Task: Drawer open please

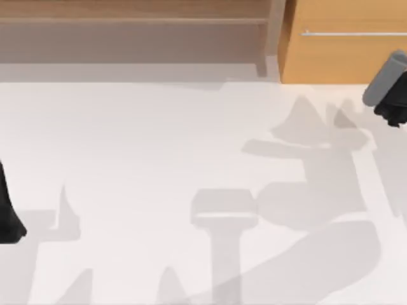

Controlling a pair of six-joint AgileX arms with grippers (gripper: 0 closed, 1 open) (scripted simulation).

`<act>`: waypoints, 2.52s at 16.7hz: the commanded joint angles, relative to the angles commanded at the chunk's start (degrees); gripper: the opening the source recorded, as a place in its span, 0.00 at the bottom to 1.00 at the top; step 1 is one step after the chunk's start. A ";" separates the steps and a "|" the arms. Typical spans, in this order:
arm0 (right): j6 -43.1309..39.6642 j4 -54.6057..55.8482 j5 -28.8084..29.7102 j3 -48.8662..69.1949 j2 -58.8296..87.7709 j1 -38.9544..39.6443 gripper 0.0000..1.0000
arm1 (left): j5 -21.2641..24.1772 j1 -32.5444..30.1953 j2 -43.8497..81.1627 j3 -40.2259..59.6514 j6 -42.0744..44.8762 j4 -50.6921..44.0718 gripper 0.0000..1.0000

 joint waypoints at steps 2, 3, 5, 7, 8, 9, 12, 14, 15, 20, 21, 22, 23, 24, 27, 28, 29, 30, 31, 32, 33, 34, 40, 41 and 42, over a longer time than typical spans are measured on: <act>-7.09 1.18 4.39 3.57 3.33 3.08 1.00 | 0.00 0.00 0.00 0.00 0.00 0.00 1.00; -9.89 1.75 6.39 5.26 4.89 4.59 1.00 | 0.00 0.00 0.00 0.00 0.00 0.00 1.00; -13.96 2.65 9.53 7.95 7.67 7.02 1.00 | 0.00 0.00 0.00 0.00 0.00 0.00 1.00; -15.91 3.02 11.11 9.27 9.31 8.15 1.00 | 0.00 0.00 0.00 0.00 0.00 0.00 1.00; -16.10 3.06 11.26 9.39 9.47 8.25 1.00 | 0.00 0.00 0.00 0.00 0.00 0.00 1.00; -16.10 3.06 11.26 9.39 9.47 8.25 1.00 | 0.00 0.00 0.00 0.00 0.00 0.00 1.00; -16.01 2.97 11.15 9.16 9.26 7.99 1.00 | 0.00 0.00 0.00 0.00 0.00 0.00 1.00; -16.09 2.48 11.00 10.16 9.68 7.98 1.00 | 0.00 0.00 0.00 0.00 0.00 0.00 1.00; -16.11 1.94 10.92 11.26 10.21 7.91 1.00 | 0.00 0.00 0.00 0.00 0.00 0.00 1.00; -16.13 -0.64 10.58 16.08 12.45 7.52 1.00 | 0.00 0.00 0.00 0.00 0.00 0.00 1.00; -16.13 -0.64 10.58 16.08 12.45 7.52 1.00 | 0.00 0.00 0.00 0.00 0.00 0.00 1.00; -16.13 -0.64 10.58 16.08 12.45 7.52 1.00 | 0.00 0.00 0.00 0.00 0.00 0.00 1.00; -16.13 -0.64 10.58 16.08 12.45 7.52 1.00 | 0.00 0.00 0.00 0.00 0.00 0.00 1.00; -16.13 -0.64 10.58 16.08 12.45 7.52 0.92 | 0.00 0.00 0.00 0.00 0.00 0.00 1.00; -16.13 -0.64 10.58 16.08 12.45 7.52 0.70 | 0.00 0.00 0.00 0.00 0.00 0.00 1.00; -16.13 -0.64 10.58 16.08 12.45 7.52 0.62 | 0.00 0.00 0.00 0.00 0.00 0.00 1.00; -16.13 -0.64 10.58 16.08 12.45 7.52 0.55 | 0.00 0.00 0.00 0.00 0.00 0.00 1.00; -16.13 -0.64 10.58 16.08 12.45 7.52 0.47 | 0.00 0.00 0.00 0.00 0.00 0.00 1.00; -16.13 -0.64 10.58 16.08 12.45 7.52 0.40 | 0.00 0.00 0.00 0.00 0.00 0.00 1.00; -16.13 -0.64 10.58 16.08 12.45 7.52 0.32 | 0.00 0.00 0.00 0.00 0.00 0.00 1.00; -16.13 -0.64 10.58 16.08 12.45 7.52 0.25 | 0.00 0.00 0.00 0.00 0.00 0.00 1.00; -16.13 -0.64 10.58 16.08 12.45 7.52 0.17 | 0.00 0.00 0.00 0.00 0.00 0.00 1.00; -16.13 -0.64 10.58 16.08 12.45 7.52 0.00 | 0.00 0.00 0.00 0.00 0.00 0.00 1.00; -16.13 -0.64 10.58 16.08 12.45 7.52 0.00 | 0.00 0.00 0.00 0.00 0.00 0.00 1.00; -16.13 -0.64 10.58 16.08 12.45 7.52 0.00 | 0.00 0.00 0.00 0.00 0.00 0.00 1.00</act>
